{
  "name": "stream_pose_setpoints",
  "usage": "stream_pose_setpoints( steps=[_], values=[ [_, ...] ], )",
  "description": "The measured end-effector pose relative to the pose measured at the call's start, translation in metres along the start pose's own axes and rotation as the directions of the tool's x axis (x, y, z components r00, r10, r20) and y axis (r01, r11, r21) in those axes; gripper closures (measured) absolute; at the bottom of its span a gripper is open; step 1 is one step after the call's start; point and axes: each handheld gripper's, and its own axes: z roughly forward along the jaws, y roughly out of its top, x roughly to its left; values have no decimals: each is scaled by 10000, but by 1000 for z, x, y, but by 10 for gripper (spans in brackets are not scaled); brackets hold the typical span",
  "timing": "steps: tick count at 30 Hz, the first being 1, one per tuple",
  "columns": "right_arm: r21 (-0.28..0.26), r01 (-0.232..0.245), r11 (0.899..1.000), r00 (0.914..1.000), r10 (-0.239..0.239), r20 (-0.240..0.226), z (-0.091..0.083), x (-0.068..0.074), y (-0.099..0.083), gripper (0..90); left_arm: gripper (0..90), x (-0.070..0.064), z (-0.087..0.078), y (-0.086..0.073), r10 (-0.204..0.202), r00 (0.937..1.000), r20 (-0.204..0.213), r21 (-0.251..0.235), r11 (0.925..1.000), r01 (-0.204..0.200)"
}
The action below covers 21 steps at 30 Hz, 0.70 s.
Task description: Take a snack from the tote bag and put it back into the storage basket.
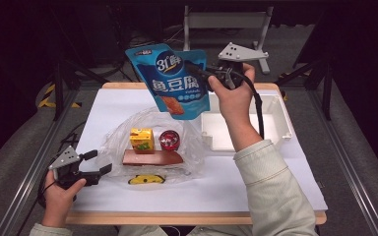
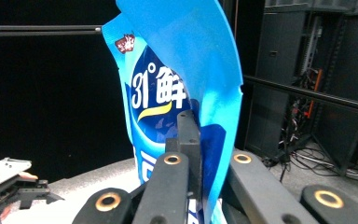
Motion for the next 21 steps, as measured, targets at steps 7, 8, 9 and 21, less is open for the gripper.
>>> stream_pose_setpoints(
  steps=[7,8,9,21],
  values=[
    [53,-48,10000,9994,46,337,-14,-11,-3,893,177,1,-1,0,-29,10000,-68,-65,10000,28],
    [51,-68,10000,9992,66,399,-16,-13,-4,893,177,1,-1,0,-17,10000,-60,-52,10000,17],
    [64,-107,9999,9989,104,460,-18,-14,-4,893,177,1,-1,0,-22,10000,-48,-57,10000,21],
    [15,-179,9998,9953,176,953,-36,-29,-5,893,177,1,-1,0,-20,10000,-94,-45,10000,20]
  ],
)
